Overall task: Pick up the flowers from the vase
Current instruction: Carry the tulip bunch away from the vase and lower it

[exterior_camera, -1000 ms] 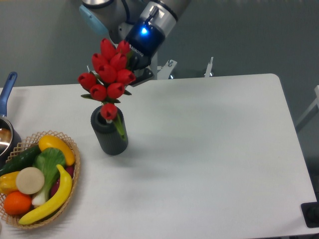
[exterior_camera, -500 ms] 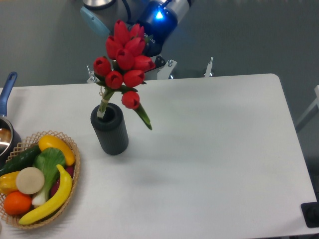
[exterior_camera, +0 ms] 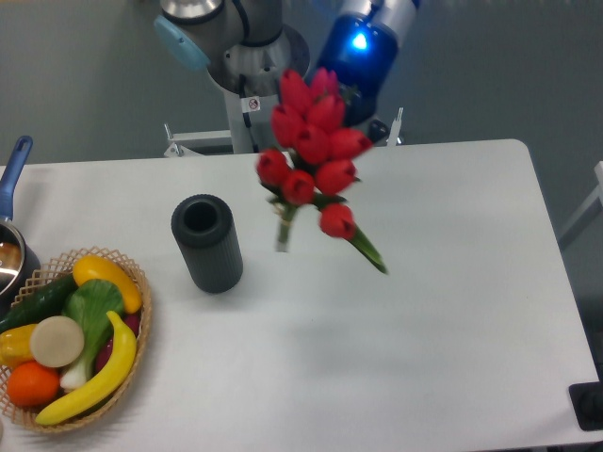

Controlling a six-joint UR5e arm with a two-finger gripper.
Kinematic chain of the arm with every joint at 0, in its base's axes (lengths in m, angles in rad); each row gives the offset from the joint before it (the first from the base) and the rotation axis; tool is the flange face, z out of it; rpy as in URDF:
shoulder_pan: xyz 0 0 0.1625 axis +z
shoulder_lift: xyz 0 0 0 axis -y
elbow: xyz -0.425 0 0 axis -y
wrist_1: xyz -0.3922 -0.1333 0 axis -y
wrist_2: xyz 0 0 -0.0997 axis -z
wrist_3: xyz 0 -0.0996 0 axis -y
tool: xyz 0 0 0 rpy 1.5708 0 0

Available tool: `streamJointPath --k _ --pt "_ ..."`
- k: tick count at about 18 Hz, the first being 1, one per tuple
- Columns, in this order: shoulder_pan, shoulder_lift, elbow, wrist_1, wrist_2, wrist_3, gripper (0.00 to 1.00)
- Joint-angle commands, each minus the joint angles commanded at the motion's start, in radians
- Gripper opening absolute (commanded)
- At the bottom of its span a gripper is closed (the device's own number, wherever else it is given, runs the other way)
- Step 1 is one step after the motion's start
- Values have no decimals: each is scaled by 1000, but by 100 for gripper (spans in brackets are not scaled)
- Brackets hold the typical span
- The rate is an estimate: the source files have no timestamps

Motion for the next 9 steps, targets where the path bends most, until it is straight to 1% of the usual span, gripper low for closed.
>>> streamJointPath --k 3,4,6,7,9 --pt "-14 -80 32 0 126 26 0" --pt "-15 -106 35 0 187 75 0" --pt "-29 -152 48 -14 334 233 0" --pt "-37 -187 55 -21 380 270 0" --pt "-44 -235 66 -25 456 281 0"
